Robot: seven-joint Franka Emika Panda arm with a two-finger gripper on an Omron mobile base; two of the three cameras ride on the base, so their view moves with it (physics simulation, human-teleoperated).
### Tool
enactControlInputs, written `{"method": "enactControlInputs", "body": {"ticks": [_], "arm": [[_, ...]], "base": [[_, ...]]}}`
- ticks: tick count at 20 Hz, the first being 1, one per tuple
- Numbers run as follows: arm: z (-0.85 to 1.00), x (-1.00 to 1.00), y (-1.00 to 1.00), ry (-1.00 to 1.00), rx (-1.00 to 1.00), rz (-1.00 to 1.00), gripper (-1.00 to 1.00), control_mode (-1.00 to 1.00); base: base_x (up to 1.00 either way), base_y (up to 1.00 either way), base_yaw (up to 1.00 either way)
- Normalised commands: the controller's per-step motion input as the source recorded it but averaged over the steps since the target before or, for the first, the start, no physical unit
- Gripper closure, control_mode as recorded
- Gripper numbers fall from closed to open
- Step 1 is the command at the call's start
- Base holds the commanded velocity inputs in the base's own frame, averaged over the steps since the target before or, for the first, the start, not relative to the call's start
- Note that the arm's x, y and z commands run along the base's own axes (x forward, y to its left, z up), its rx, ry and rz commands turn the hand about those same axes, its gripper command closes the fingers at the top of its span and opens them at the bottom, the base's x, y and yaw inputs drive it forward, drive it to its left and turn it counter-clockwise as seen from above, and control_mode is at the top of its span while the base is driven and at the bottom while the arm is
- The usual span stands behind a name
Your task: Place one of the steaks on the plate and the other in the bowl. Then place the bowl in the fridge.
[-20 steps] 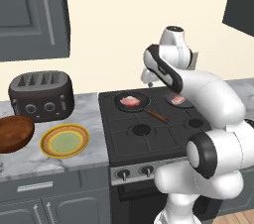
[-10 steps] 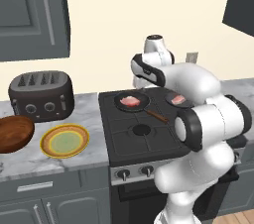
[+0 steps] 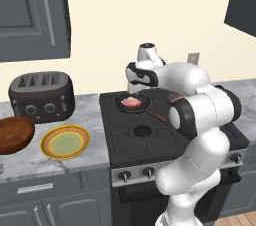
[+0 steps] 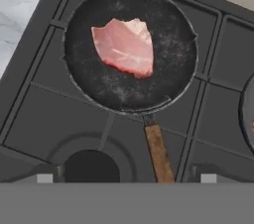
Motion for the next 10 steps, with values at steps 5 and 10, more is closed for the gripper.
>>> {"method": "enactControlInputs", "body": {"ticks": [5,10], "arm": [[-0.41,0.50,0.00,-0.03,0.00,0.00,-1.00,-1.00],[-0.38,0.30,0.00,0.00,0.01,0.00,-1.00,-1.00]], "base": [[0.00,0.00,0.00],[0.00,0.00,0.00]]}}
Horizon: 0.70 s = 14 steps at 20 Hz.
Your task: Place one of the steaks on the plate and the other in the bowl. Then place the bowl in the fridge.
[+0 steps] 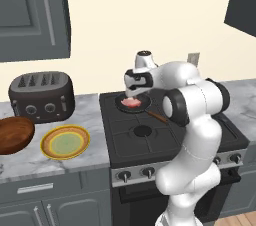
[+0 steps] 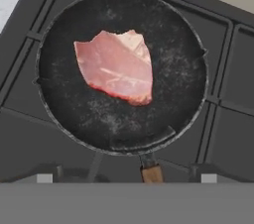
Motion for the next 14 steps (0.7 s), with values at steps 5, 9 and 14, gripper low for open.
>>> {"method": "enactControlInputs", "body": {"ticks": [5,9,14], "arm": [[-0.34,0.30,0.00,0.00,0.00,0.00,-1.00,-1.00],[-0.29,0.41,0.00,0.00,0.00,0.00,-1.00,-1.00],[-0.13,0.36,0.00,0.00,0.00,0.01,-1.00,-1.00]], "base": [[0.00,0.00,0.00],[0.00,0.00,0.00],[0.00,0.00,0.00]]}}
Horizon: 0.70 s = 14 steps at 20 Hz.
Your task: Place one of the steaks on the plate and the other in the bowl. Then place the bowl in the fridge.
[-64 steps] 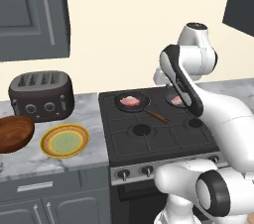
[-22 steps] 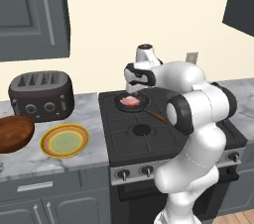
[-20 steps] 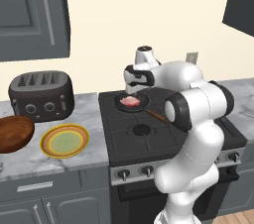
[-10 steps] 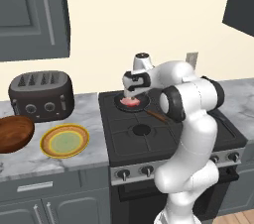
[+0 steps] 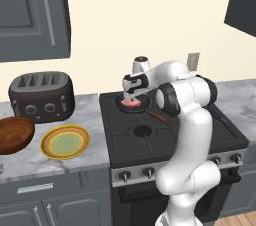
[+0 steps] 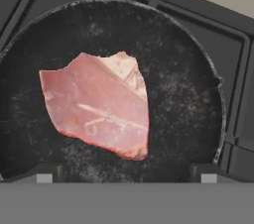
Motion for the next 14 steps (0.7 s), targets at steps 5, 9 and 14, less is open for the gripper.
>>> {"method": "enactControlInputs", "body": {"ticks": [5,9,14], "arm": [[-0.23,0.25,0.04,0.00,0.00,0.00,-1.00,-1.00],[-0.29,0.00,0.00,0.02,0.00,0.00,-1.00,-1.00],[-0.11,-0.09,0.00,0.01,0.00,0.00,-1.00,-1.00]], "base": [[0.00,0.00,0.00],[0.00,0.00,0.00],[0.00,0.00,0.00]]}}
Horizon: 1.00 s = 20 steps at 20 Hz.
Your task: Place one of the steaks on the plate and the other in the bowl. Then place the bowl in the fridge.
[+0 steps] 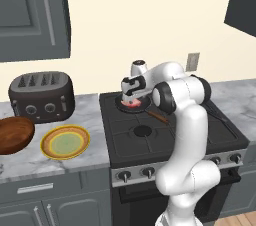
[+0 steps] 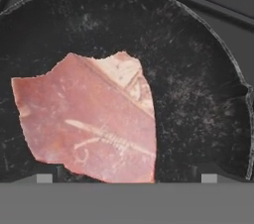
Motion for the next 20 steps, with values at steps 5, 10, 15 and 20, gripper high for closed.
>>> {"method": "enactControlInputs", "body": {"ticks": [5,10,15,20], "arm": [[-0.01,-0.10,0.00,0.00,0.00,-0.01,-1.00,-1.00],[0.00,-0.10,0.00,0.02,0.02,-0.01,-1.00,-1.00],[0.00,-0.03,-0.01,0.01,0.00,0.00,-1.00,-1.00],[-0.10,0.03,0.00,0.00,-0.01,0.00,-1.00,-1.00]], "base": [[0.00,0.00,0.00],[0.00,0.00,0.00],[0.00,0.00,0.00],[0.00,0.00,0.00]]}}
